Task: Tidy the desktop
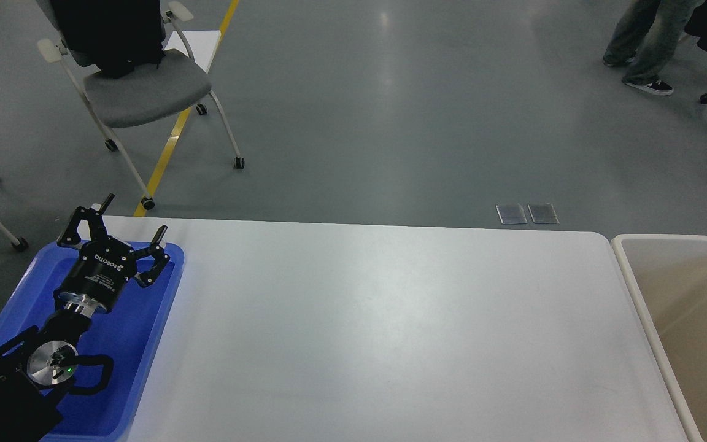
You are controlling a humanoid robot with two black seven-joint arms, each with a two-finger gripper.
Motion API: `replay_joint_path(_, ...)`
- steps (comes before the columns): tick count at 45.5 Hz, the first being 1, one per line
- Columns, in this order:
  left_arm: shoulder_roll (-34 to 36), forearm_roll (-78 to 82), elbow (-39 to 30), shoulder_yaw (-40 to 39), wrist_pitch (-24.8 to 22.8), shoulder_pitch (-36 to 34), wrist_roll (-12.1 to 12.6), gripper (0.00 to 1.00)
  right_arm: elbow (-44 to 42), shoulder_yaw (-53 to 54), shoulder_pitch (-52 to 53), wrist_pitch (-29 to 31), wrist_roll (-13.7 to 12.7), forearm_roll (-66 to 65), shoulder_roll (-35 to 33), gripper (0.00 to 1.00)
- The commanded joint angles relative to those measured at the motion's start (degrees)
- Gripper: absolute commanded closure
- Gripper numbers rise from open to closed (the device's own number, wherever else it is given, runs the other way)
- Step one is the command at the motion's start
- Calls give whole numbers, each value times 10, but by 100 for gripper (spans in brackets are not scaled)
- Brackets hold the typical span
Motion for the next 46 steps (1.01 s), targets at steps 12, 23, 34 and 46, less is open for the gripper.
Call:
replay_joint_path(12,0,0,0,1,0,0,0,1,105,313,107,2,3,0,-100,0)
replay_joint_path(23,0,0,0,0,0,0,0,1,107,505,102,71,7,-19,-93,0)
replay_joint_path(34,0,0,0,1,0,0,0,1,133,579,97,79,137,-28,-91,0)
replay_joint_path(46,0,0,0,1,0,0,0,1,157,617,80,79,307,-74,-82,0)
